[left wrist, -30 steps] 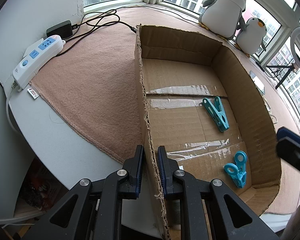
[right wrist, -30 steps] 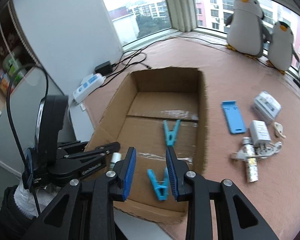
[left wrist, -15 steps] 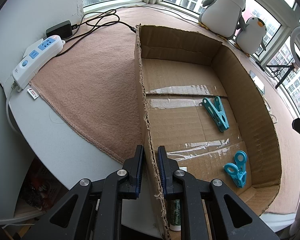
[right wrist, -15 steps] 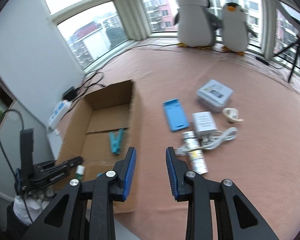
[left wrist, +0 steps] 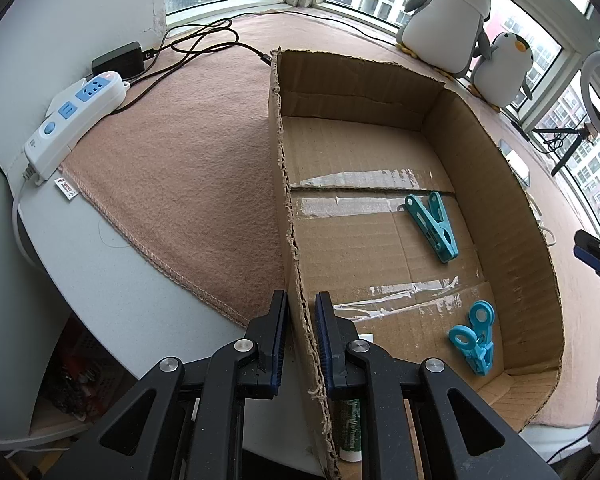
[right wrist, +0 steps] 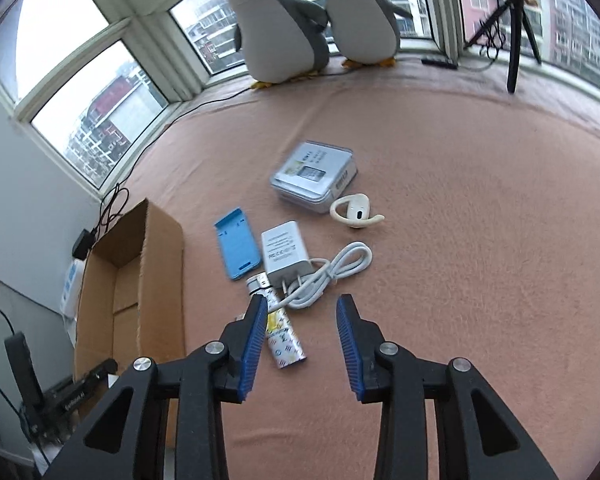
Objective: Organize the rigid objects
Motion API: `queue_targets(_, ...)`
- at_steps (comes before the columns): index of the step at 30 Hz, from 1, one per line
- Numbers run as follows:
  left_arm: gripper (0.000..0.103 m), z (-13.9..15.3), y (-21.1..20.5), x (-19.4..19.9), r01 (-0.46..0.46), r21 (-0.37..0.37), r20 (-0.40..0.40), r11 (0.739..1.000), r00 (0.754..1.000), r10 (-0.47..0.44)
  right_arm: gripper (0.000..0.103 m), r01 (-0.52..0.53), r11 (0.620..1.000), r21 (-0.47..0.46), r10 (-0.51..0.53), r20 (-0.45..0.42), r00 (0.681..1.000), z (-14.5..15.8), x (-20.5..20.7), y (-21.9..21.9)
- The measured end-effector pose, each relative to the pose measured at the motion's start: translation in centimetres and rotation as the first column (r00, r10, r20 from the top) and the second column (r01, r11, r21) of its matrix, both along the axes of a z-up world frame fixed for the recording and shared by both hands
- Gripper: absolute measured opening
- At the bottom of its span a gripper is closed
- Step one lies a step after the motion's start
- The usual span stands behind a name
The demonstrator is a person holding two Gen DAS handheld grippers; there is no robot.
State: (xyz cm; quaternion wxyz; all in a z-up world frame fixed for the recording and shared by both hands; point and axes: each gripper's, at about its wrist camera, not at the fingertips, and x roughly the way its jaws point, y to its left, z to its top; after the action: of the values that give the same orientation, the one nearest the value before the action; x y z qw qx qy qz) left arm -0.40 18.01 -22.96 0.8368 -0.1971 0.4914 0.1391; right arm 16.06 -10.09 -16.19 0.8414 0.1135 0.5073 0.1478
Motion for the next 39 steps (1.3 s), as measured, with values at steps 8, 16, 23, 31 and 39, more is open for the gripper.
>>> queue_targets(8,0.015,0.0,0.0,0.0,0.000,-0.001,0.001,1.000,1.000,0.000,0.032,0.000,0.998,0.069,0.005,-0.084,0.996,-1.6,1.9,0.6)
queue_targets(16,0.015,0.0,-0.1,0.1,0.002,-0.002,0.001,1.000,1.000,-0.002,0.031,0.006,0.997,0.076,0.002,-0.105,0.994,-2.4,3.0,1.2)
queue_targets(23,0.015,-0.1,-0.2,0.1,0.002,-0.004,0.003,1.000,1.000,-0.002,0.018,-0.002,0.998,0.064,0.008,-0.098,0.995,-2.6,3.2,1.1)
queue_targets(31,0.015,-0.1,-0.1,0.1,0.002,-0.004,0.002,1.000,1.000,-0.002,0.007,-0.001,0.998,0.067,0.005,-0.064,0.998,-2.1,2.8,0.9)
queue_targets(39,0.015,-0.1,-0.1,0.1,0.002,-0.005,0.002,1.000,1.000,-0.002,0.003,-0.017,1.000,0.006,0.016,0.035,0.999,0.4,2.0,1.2)
